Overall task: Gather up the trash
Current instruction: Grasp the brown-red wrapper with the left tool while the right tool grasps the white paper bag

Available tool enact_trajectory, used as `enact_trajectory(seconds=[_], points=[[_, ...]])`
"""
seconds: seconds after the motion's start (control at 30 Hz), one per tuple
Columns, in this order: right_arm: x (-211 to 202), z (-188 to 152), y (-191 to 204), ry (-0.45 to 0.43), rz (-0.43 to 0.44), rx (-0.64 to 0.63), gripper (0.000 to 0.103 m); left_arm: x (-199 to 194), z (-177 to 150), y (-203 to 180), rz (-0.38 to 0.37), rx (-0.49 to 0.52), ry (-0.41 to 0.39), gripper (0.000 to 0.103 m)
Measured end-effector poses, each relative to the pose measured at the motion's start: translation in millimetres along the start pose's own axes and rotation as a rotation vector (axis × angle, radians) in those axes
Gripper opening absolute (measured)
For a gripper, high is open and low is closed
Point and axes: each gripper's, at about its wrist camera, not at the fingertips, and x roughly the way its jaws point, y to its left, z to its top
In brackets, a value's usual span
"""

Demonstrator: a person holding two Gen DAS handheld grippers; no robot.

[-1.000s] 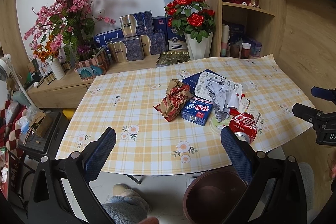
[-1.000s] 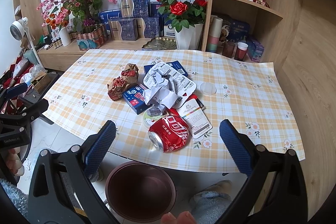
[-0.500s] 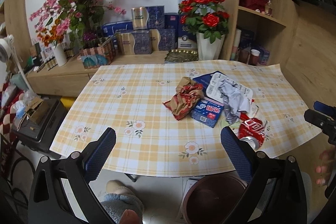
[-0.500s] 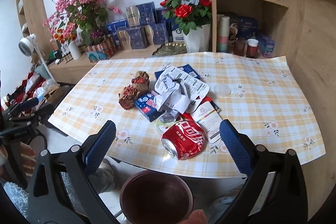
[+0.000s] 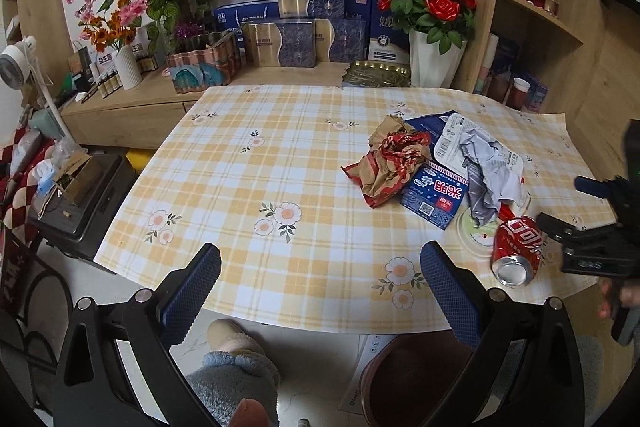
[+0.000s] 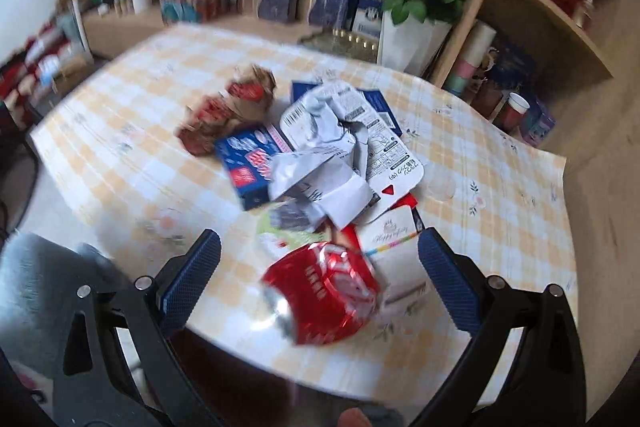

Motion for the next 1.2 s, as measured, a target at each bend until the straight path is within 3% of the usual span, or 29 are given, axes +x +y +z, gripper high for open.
enact_trajectory(seconds=[0.2, 0.37, 0.43, 0.47, 0.5, 0.6, 0.8, 0.97, 1.1, 1.2], points=[[75.0, 24.1, 10.4, 0.129, -0.063, -0.095, 0.097, 17.7, 4.6, 0.1, -0.025, -0.008, 0.017, 0.098], [121.1, 42.7, 16.0, 0.172, -0.107, -0.112, 0.097, 29.2, 6.3, -5.4, -0.039, 0.009, 0.017, 0.098], [132.1, 45.7, 16.8, 0.175, -0.114, -0.133, 0.088, 32.9, 6.8, -7.3, -0.073, 0.009, 0.014, 0.098], [134.4, 46.5, 17.3, 0.183, -0.108, -0.137, 0.068, 34.9, 6.7, -7.9, -0.088, 0.007, 0.017, 0.098], [135.3, 47.1, 17.0, 0.185, -0.102, -0.136, 0.063, 37.3, 6.7, -8.7, -0.103, 0.008, 0.022, 0.098], [121.2, 49.9, 7.1, 0.119, -0.048, -0.07, 0.051, 46.4, 5.5, -12.8, -0.097, 0.007, 0.034, 0.097], [79.2, 43.4, -18.1, -0.064, 0.044, 0.133, 0.051, 82.0, 16.2, -19.7, -0.197, -0.045, 0.107, 0.087], [51.4, 28.2, -30.7, -0.178, 0.054, 0.248, 0.051, 103.8, 38.1, -54.2, -0.163, 0.056, -0.008, 0.086], [38.9, 15.1, -42.0, -0.204, 0.06, 0.293, 0.051, 138.1, 61.9, -88.9, -0.213, 0.139, -0.007, 0.087], [28.4, 6.9, -48.1, -0.217, 0.059, 0.301, 0.051, 165.2, 80.6, -103.0, -0.19, 0.144, -0.002, 0.086]])
